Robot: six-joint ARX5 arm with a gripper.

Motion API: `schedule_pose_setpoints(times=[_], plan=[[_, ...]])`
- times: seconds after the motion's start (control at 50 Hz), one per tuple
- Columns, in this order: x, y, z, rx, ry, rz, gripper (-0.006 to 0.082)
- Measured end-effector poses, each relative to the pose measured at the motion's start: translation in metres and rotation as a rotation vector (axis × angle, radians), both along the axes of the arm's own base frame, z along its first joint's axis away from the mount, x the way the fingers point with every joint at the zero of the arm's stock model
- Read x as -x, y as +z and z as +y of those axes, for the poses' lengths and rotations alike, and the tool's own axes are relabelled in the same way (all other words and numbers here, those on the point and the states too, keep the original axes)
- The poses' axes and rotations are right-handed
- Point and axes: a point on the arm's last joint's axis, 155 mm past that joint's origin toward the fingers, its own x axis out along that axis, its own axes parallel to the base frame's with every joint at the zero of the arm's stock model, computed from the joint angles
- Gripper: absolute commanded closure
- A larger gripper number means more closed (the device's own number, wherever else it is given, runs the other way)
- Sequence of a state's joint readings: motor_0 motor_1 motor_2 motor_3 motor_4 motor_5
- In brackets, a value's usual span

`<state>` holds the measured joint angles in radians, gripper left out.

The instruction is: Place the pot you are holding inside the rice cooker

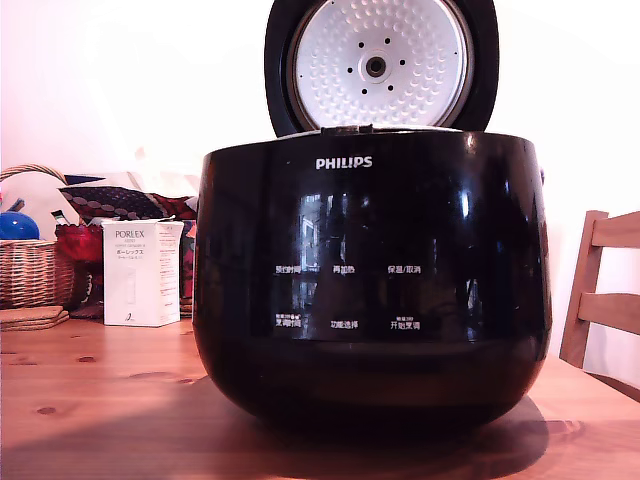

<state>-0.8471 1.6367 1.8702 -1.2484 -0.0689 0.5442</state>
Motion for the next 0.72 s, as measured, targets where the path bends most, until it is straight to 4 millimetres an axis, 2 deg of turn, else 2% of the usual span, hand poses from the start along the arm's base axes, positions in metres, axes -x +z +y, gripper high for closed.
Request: schedule_pose_setpoints(times=[0.1, 0.32, 0.54, 0.64, 0.72], plan=[[-0.026, -0.001, 0.03, 0.025, 0.213, 0.022, 0.0787], [-0.071, 0.007, 0.098, 0.026, 0.511, -0.025, 0.0787], [-0.09, 0.025, 0.162, 0.05, 0.73, -0.083, 0.0787], [-0.095, 0.025, 0.178, 0.056, 0.786, -0.084, 0.0787], [-0.096, 0.025, 0.181, 0.056, 0.797, -0.084, 0.0787]])
